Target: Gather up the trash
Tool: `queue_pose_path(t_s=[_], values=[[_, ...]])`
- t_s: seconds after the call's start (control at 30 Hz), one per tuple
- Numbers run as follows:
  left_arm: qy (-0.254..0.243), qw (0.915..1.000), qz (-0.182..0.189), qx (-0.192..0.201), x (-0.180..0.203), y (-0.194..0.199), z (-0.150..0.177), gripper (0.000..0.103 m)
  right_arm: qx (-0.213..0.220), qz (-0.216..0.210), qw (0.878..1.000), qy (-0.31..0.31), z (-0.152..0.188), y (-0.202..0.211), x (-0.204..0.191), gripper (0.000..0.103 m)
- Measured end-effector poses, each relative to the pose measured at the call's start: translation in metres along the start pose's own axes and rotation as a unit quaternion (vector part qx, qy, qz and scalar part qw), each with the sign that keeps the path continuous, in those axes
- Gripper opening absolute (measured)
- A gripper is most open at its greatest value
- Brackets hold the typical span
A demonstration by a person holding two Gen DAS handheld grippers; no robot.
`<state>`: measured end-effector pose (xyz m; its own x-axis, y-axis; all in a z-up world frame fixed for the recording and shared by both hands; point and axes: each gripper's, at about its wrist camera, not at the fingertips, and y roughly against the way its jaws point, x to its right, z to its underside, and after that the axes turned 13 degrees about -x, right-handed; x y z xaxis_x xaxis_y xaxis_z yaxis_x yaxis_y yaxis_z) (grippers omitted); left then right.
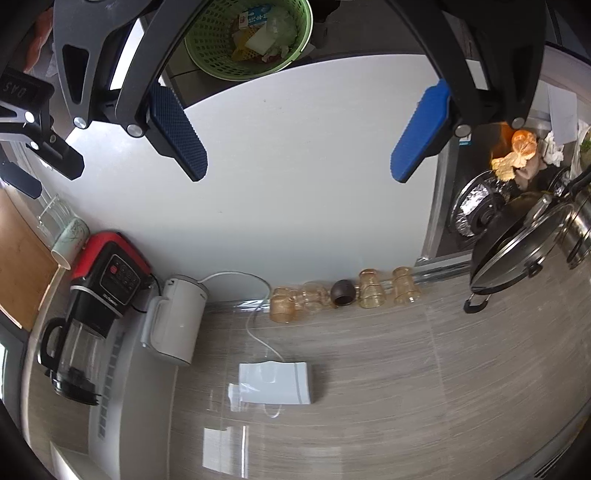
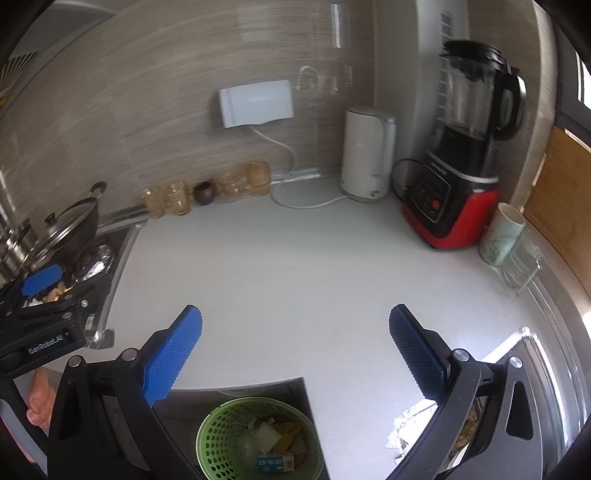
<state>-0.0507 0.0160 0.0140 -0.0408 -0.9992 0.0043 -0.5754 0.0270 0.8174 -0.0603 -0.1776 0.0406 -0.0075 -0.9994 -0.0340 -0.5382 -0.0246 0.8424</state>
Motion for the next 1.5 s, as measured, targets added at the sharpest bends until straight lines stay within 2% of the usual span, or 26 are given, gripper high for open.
queue_pose_path(t_s=[0.2, 0.93, 1.5], values=[[-0.005, 1.0, 0.001, 0.002, 0.009, -0.004, -0.006, 0.095, -0.003, 0.002, 1.0, -0.015, -0.001, -0.003, 0.018, 0.101], [-0.002, 1.0, 0.003, 0.002, 0.017, -0.019, -0.023, 0.095, -0.004, 0.003, 1.0, -0.013, -0.012, -0.012, 0.026, 0.101], [-0.004, 1.0, 0.004, -0.004, 0.018, -0.025, -0.025, 0.095, -0.01, 0.003, 1.0, -0.014, -0.016, -0.017, 0.028, 0.101]])
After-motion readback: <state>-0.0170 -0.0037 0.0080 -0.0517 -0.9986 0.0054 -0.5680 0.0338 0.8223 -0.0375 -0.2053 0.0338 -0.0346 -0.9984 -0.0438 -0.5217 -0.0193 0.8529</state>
